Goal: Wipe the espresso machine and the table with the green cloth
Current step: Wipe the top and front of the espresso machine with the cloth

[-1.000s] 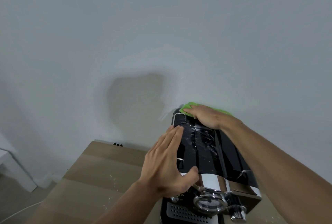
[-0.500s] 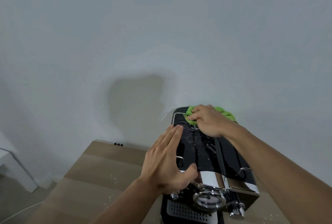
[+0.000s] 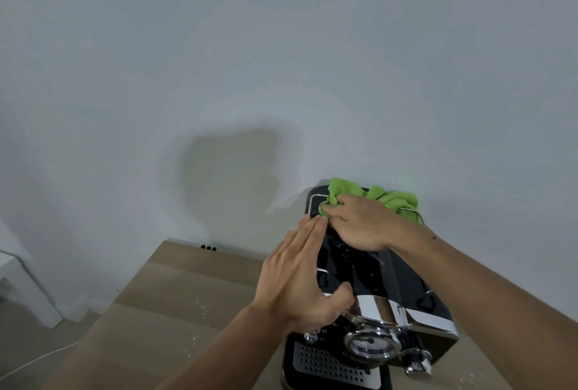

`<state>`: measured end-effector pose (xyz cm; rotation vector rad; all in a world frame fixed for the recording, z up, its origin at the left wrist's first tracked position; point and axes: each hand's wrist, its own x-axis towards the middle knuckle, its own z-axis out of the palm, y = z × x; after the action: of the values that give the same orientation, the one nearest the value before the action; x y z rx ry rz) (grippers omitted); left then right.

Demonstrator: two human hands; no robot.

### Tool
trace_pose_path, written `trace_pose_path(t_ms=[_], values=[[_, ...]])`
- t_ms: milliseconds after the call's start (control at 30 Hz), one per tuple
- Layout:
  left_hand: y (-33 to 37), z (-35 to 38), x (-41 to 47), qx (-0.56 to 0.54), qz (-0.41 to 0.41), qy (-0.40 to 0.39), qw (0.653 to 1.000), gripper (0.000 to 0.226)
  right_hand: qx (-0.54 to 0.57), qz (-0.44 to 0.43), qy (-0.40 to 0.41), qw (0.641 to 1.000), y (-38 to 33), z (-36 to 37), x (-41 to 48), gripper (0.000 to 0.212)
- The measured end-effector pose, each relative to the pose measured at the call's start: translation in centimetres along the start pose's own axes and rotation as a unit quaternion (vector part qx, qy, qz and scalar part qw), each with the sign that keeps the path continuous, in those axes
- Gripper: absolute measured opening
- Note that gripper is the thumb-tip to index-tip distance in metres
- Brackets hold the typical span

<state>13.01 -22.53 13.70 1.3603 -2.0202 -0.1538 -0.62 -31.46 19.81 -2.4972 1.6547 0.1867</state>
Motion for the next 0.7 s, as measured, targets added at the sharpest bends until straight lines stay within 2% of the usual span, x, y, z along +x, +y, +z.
trace_pose_path(t_ms=[100,233,400,700], values=[[0.0,0.1,0.0,-0.002,0.003,0.000,1.000,0.093,0.007,0.029,-0.045,0.999,0.2,0.0,0.1,0.050],[-0.1,-0.1,0.0,0.002,0.005,-0.004,1.000,0.094,0.012,0.014,-0.080,0.997,0.4,-1.1,1.0,0.050],[0.2,-0.1,-0.1,0.005,0.005,-0.005,1.000,0.093,0.003,0.012,0.000,1.000,-0.5,-0.5,-0.8,0.044],[0.1,-0.1,0.0,0.006,0.001,-0.006,1.000,0.094,0.013,0.028,-0.049,0.998,-0.3,-0.3,0.9,0.051]])
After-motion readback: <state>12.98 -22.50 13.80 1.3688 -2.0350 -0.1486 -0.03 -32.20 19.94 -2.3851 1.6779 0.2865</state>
